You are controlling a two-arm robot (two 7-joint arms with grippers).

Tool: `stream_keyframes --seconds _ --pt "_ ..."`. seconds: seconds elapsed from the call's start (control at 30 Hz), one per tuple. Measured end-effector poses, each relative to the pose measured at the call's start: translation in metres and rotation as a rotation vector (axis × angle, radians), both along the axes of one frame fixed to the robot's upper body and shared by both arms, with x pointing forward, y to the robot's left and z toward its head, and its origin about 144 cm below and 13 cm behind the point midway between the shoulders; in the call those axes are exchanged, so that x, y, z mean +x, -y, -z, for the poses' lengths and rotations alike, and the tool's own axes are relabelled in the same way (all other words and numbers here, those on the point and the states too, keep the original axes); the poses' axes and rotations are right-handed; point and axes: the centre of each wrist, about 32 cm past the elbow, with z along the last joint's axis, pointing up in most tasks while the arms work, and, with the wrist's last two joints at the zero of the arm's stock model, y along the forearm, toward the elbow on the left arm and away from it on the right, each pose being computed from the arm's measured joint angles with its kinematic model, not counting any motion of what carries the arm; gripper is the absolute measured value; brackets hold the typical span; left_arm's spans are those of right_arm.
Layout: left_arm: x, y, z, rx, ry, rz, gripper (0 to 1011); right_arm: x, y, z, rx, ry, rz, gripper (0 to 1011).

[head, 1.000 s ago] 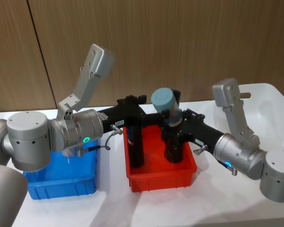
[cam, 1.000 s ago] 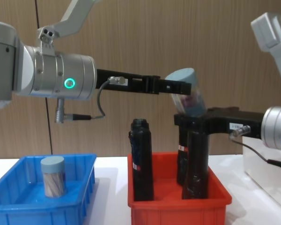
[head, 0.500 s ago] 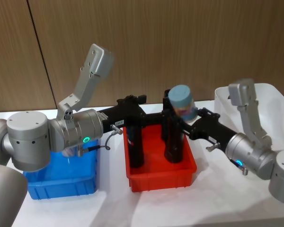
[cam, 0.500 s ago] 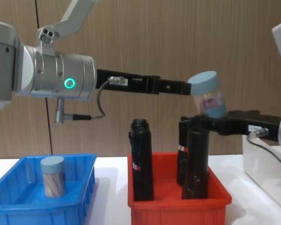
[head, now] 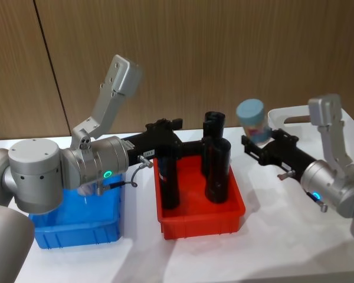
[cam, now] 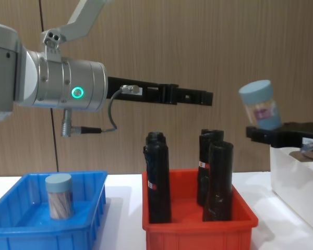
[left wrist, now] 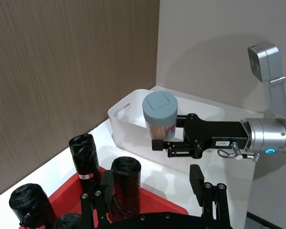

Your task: Pick the cotton swabs from the blue box and place them into the white box.

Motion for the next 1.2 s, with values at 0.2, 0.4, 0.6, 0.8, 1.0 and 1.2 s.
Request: stream_keyframes --seconds 0.2,0.4,0.6,0.8,1.0,1.2 --pt "0.0 0.0 0.0 0.0 0.0 0.0 1004 0.005 0.015 0.002 -0.002 -0.004 0.058 665" --pt "0.0 0.0 0.0 0.0 0.0 0.0 1004 0.009 0.028 0.003 -0.003 -0.011 0.104 665" --pt "0.0 0.0 0.0 0.0 0.0 0.0 1004 0.014 0.043 0.005 0.005 -0.021 0.164 665" --pt "0.0 0.0 0.0 0.0 0.0 0.0 1004 0.018 0.056 0.006 0.013 -0.034 0.22 665" --pt "0.0 0.0 0.0 0.0 0.0 0.0 1004 0.023 0.069 0.007 0.017 -0.066 0.287 665" --pt "0.0 0.0 0.0 0.0 0.0 0.0 1004 0.025 0.076 0.008 0.019 -0.088 0.322 667"
